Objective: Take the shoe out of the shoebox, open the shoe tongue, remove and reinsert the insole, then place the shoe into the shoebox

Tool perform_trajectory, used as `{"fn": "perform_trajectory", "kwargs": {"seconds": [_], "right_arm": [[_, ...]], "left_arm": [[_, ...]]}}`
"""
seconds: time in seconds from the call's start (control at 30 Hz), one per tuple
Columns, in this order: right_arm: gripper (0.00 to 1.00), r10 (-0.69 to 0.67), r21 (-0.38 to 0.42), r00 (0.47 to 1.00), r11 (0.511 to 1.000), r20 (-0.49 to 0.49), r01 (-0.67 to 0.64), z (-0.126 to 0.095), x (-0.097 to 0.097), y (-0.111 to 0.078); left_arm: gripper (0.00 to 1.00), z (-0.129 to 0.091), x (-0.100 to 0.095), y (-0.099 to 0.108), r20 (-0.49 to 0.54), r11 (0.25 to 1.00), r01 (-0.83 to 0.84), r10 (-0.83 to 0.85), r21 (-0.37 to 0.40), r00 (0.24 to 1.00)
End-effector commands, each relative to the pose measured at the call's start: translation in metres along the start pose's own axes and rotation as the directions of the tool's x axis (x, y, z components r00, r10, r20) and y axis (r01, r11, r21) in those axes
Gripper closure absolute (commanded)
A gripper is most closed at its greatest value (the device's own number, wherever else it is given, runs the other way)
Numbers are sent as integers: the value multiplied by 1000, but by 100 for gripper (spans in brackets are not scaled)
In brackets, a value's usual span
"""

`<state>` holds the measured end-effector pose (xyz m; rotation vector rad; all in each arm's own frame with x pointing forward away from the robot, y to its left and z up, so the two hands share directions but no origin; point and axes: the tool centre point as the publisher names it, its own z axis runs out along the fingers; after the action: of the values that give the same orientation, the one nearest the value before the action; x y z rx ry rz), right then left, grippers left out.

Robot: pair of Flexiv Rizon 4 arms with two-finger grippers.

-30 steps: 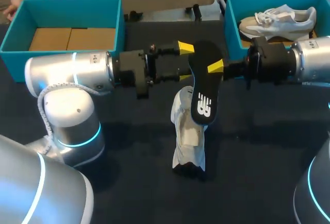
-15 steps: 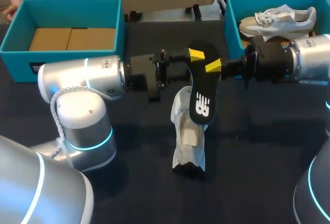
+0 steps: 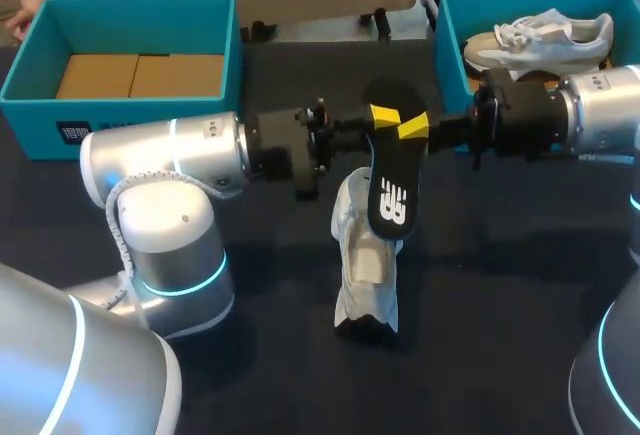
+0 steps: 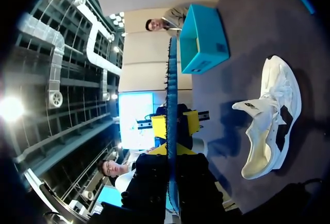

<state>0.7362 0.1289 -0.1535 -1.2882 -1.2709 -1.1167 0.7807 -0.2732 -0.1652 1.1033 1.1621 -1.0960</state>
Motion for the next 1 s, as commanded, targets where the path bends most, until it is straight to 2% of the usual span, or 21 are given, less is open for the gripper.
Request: {"fn": "perform_trajectory", "kwargs": {"seconds": [0.03, 0.1, 0.13, 0.23, 0.27, 0.3, 0.33, 0.57, 0.73, 1.0], "right_arm": [[100, 0, -3, 1000, 1000, -1, 0, 2, -2, 0], [100, 2, -5, 1000, 1000, -2, -2, 1, -3, -1], [84, 3, -6, 1000, 1000, -3, -3, 1, -3, -1], [73, 6, -10, 1000, 1000, -4, -6, -1, -6, -2], [61, 9, -16, 1000, 1000, -3, -9, -2, -7, -2], [34, 12, -27, 1000, 1000, 0, -12, -5, -8, -3], [0, 13, -30, 1000, 999, 1, -13, -7, -9, -4], [0, 25, -78, 999, 997, 47, -21, -32, -17, -12], [0, 16, -110, 997, 994, 81, -7, -48, -22, -17], [0, 40, -121, 995, 992, 96, -28, -71, -34, -18]], "left_arm": [[100, 5, 4, 0, 4, 1000, 21, -21, 0, 1000], [100, 4, 6, -1, 4, 999, 50, -50, -3, 999], [100, 3, 7, -1, 3, 998, 57, -57, -3, 998], [100, 1, 10, 0, -3, 998, 63, -63, -8, 998], [100, 0, 10, 0, -3, 997, 71, -71, -9, 997], [100, -1, 10, 0, -4, 997, 79, -79, -10, 997], [100, -2, 10, 1, -4, 997, 81, -81, -11, 997], [100, -12, 8, -5, -34, 993, 116, -116, -4, 993], [100, -22, 3, -17, -53, 989, 148, -147, 7, 988], [100, -32, 6, -38, -60, 981, 191, -189, 23, 980]]}}
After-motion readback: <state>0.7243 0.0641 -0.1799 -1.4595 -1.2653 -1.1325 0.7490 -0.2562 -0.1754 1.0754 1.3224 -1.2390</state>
